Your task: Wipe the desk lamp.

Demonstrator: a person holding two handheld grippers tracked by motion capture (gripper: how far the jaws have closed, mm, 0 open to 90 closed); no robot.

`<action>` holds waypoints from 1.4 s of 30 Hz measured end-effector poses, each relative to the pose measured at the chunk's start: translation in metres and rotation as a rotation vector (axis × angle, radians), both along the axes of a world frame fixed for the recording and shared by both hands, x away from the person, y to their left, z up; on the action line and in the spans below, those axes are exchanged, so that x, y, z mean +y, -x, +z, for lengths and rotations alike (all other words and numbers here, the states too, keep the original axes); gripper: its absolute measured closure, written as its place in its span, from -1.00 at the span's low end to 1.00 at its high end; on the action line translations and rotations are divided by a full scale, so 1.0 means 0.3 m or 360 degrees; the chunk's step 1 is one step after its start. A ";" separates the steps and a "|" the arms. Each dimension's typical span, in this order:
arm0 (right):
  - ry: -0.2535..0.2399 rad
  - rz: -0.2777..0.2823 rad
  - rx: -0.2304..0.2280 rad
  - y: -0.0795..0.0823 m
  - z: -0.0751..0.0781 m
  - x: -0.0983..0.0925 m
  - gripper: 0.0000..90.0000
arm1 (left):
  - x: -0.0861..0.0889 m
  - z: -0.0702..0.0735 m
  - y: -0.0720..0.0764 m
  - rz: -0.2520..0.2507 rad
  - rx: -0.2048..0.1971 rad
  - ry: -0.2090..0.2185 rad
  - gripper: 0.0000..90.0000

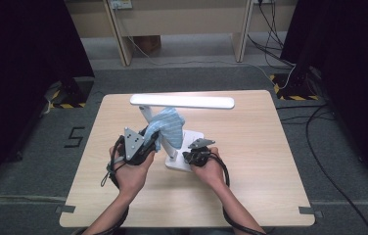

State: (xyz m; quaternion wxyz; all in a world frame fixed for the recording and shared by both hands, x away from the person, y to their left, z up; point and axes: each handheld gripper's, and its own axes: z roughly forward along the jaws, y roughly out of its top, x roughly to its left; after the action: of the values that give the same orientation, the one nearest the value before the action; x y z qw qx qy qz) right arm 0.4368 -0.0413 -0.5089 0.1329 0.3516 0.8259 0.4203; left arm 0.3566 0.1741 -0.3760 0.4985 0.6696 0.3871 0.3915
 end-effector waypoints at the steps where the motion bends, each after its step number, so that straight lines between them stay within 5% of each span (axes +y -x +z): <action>1: 0.0000 0.0001 0.0001 0.000 0.000 0.000 1.00 | -0.001 -0.003 0.000 -0.0001 0.0001 0.0002 0.54; 42: -0.0009 0.0009 0.0001 0.002 -0.002 0.003 1.00 | -0.013 -0.072 -0.007 -0.0006 0.0063 -0.0008 0.54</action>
State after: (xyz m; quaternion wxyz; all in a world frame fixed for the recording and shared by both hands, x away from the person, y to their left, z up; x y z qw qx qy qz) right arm 0.4363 -0.0404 -0.5094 0.1304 0.3497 0.8258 0.4228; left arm 0.3585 0.1701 -0.3977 0.4899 0.6792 0.3946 0.3782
